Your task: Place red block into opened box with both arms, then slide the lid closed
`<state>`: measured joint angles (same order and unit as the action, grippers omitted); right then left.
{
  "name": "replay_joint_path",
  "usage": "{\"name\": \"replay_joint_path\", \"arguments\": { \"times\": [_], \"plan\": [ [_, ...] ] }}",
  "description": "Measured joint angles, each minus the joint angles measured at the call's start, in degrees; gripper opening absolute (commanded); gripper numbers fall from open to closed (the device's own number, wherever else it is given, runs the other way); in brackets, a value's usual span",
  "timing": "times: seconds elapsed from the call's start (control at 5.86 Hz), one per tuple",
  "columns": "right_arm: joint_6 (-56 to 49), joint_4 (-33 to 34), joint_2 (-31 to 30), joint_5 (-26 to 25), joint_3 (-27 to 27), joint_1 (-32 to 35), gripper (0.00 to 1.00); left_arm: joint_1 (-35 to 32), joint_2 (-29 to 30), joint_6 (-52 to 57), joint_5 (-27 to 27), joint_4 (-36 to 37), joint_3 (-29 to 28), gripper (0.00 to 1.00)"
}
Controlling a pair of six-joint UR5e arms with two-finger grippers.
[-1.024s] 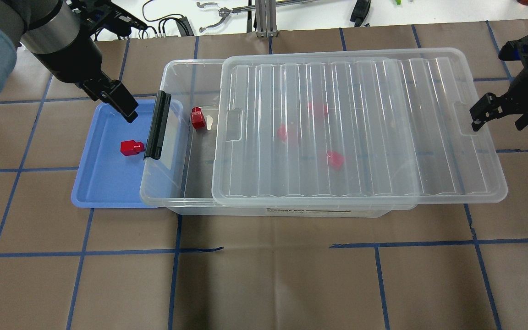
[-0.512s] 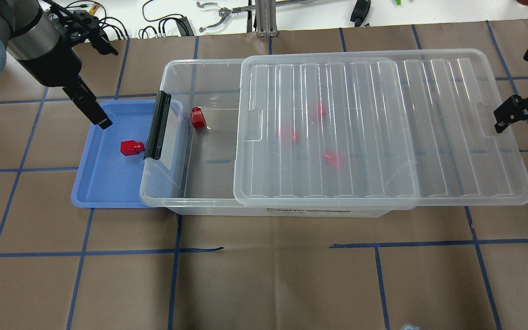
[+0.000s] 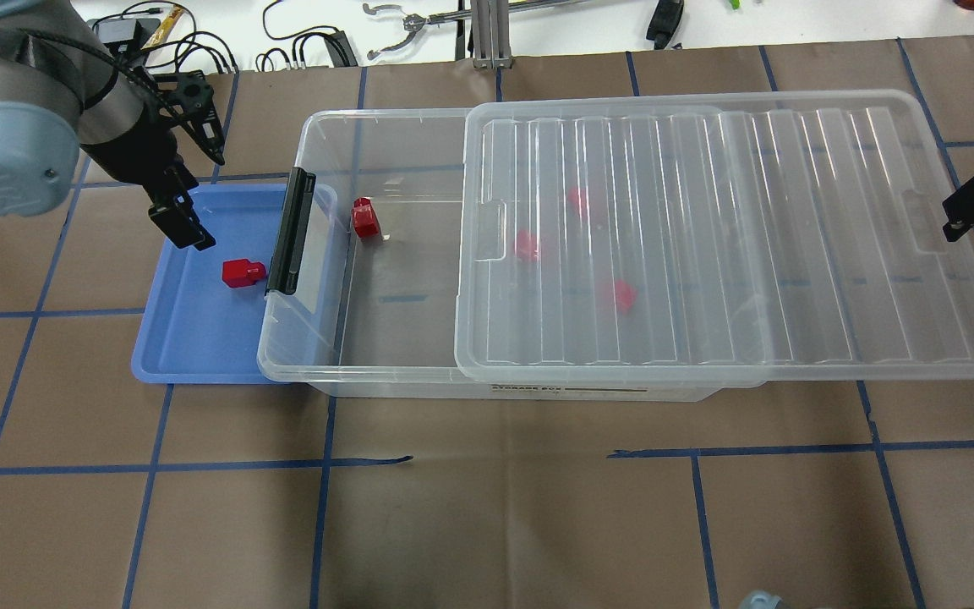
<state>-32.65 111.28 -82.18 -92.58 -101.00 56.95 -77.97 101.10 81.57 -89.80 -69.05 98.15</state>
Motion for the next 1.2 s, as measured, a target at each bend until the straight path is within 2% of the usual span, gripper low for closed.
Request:
{"name": "replay_joint_path", "arguments": {
  "times": [0.34,0.68,1.02,1.2],
  "plan": [
    [1.48,-2.63,-1.98,0.06,2.76,0.51,1.00,3.30,3.55,9.87,0.38,5.82,3.03,0.99],
    [7.47,-13.21,-4.19,0.48,10.23,5.09,1.00,4.24,6.88,14.15,0.70,6.93,3.27,0.98],
    [18.07,-22.57,-5.07,0.64,18.09,15.64,1.00,4.25,10.47,15.13,1.35,8.68,3.25,0.98],
    [24.43,-25.13,-5.08,0.65,20.63,22.19,1.00,4.21,12.27,15.30,1.67,10.48,3.24,0.98]
  ]
}}
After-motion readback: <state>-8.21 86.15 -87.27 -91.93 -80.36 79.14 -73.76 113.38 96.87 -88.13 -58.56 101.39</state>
